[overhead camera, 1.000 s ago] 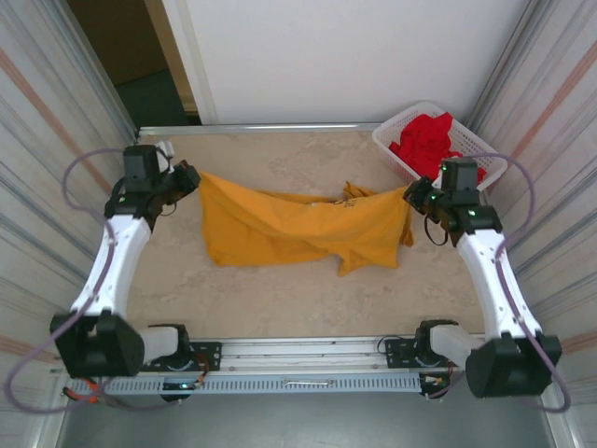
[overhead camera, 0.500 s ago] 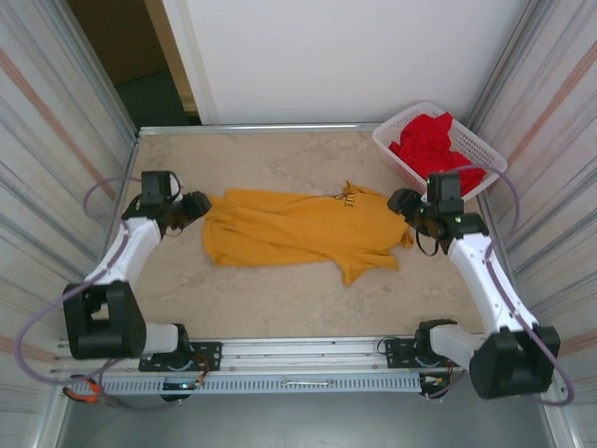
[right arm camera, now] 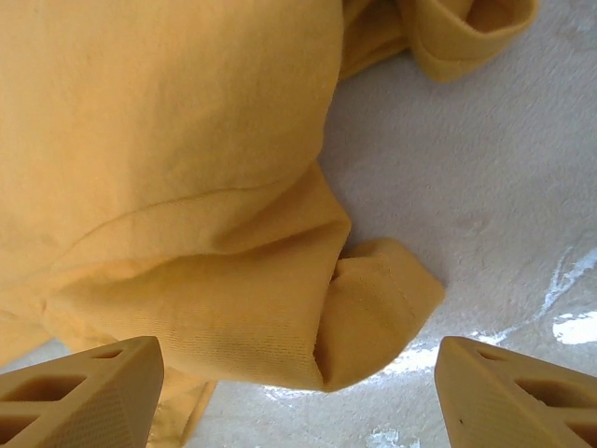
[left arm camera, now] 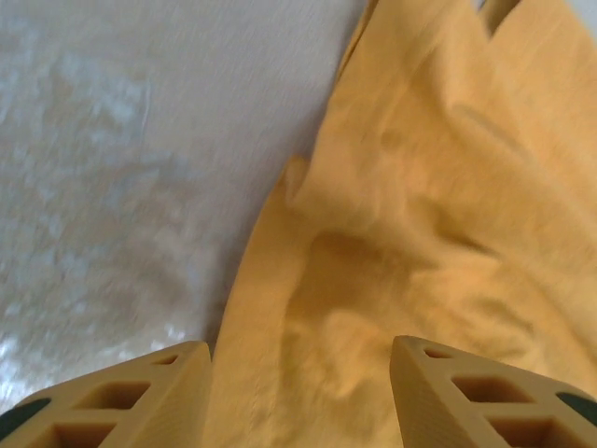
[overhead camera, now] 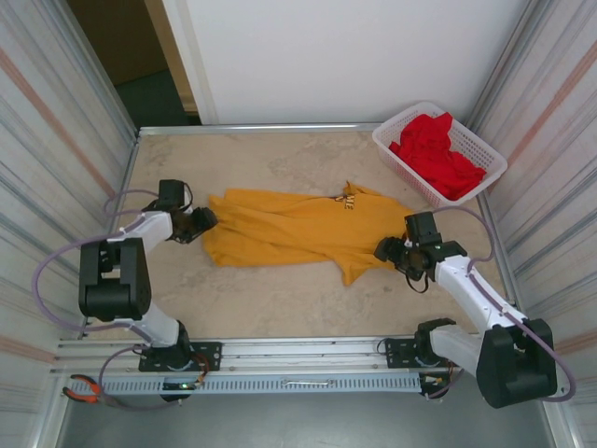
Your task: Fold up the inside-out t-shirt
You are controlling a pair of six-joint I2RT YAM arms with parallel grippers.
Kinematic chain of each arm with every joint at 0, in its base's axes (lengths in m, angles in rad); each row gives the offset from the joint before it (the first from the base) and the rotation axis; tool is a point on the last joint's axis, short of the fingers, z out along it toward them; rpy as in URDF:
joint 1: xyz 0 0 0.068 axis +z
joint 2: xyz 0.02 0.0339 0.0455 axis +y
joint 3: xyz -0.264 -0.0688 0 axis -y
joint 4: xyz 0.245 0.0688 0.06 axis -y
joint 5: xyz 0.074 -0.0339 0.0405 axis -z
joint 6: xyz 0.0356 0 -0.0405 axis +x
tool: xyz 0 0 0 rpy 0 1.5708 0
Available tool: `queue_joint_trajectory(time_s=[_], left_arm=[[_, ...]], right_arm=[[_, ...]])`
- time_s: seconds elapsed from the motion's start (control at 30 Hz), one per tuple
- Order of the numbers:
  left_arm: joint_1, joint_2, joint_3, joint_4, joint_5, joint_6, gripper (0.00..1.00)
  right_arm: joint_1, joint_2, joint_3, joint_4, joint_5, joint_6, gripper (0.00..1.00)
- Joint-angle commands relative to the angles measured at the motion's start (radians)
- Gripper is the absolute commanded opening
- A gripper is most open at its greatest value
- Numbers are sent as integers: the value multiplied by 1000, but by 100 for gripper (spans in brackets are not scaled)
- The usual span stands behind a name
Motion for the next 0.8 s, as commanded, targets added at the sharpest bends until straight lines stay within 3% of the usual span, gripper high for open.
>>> queue_joint_trajectory(time_s=[0.0, 0.3, 0.33, 0.4, 0.43, 0.47, 0.5, 0.6, 0.77], left_arm=[[-1, 27, 57, 42, -15, 22, 54], [-15, 158, 138, 61, -20, 18, 55], [-20, 177, 147, 62, -18, 17, 54], [-22, 209, 167, 59, -12, 17, 48], [-22, 222, 172, 59, 1, 19, 32], [-21, 223, 175, 60, 11, 24, 14], [-21, 210, 175, 56, 17, 27, 0], [-20, 77, 128, 58, 16, 24, 0], [-24, -286, 75, 24, 33, -48, 0]], right_arm=[[12, 19, -23, 35, 2, 11, 75], [28, 89, -34, 111, -7, 11, 68], [28, 98, -32, 119, -10, 9, 62], [28, 106, -25, 125, -24, 6, 37], [29, 101, -17, 119, -37, 3, 13], [30, 91, -9, 108, -50, -1, 0], [31, 57, 5, 85, -61, -2, 0], [33, -105, 73, -13, -79, 17, 0], [35, -302, 298, -158, -84, 37, 0]])
